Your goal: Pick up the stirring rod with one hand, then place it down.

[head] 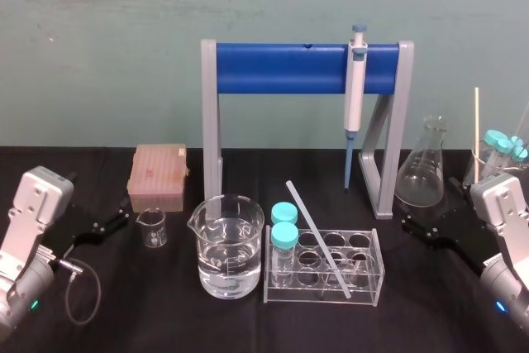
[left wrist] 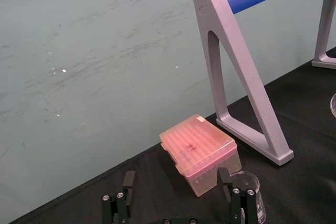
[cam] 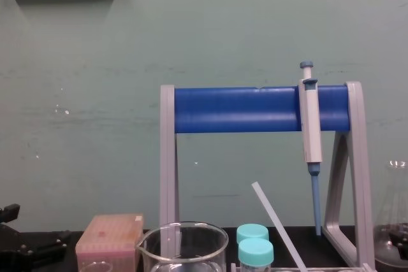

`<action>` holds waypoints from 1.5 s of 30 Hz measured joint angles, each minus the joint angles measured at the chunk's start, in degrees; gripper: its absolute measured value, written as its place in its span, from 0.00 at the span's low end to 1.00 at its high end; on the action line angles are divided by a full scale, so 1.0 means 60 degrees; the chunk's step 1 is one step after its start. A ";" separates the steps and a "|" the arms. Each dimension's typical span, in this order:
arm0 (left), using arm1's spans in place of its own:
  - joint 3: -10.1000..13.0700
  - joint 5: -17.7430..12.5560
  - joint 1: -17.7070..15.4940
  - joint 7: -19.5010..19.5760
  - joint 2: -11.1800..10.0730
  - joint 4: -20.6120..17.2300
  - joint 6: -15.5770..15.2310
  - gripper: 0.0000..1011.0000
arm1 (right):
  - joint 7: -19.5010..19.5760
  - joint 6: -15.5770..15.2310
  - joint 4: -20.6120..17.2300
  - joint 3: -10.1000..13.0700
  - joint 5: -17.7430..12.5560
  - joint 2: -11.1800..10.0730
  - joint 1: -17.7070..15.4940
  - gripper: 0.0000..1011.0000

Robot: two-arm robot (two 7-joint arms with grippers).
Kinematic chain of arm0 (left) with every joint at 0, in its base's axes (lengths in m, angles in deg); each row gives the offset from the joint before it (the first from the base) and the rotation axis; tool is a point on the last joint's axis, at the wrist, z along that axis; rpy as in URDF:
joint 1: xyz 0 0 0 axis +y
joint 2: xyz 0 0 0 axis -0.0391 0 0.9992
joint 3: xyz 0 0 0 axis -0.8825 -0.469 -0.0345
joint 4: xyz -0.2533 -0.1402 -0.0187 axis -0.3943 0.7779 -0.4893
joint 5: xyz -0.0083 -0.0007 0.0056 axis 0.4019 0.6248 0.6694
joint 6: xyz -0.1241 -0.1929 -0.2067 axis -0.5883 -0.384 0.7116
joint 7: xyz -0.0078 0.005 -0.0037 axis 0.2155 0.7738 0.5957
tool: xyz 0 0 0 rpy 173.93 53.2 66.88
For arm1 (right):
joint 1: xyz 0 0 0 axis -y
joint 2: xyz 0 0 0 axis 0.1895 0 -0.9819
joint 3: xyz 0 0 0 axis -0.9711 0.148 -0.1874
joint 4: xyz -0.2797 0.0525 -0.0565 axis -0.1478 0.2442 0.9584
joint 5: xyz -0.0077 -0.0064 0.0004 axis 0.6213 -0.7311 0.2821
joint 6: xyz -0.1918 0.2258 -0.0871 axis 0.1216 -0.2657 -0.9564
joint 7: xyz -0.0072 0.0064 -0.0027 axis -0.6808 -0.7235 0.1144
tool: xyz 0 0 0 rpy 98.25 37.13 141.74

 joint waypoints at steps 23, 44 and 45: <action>0.0000 0.0000 0.0001 0.0000 0.0000 -0.0001 0.0000 0.99 | -0.0016 -0.0001 0.0004 0.0031 0.0023 0.0010 -0.0001 0.99; 0.0000 -0.0001 0.0000 0.0000 0.0000 0.0000 0.0000 0.99 | -0.4828 -0.0928 -0.0554 0.0268 -0.2605 0.0063 0.1033 0.99; 0.0000 -0.0001 0.0000 0.0000 0.0000 0.0000 0.0000 0.99 | -0.4923 -0.1006 -0.0579 0.0237 -0.2618 0.0063 0.1046 0.99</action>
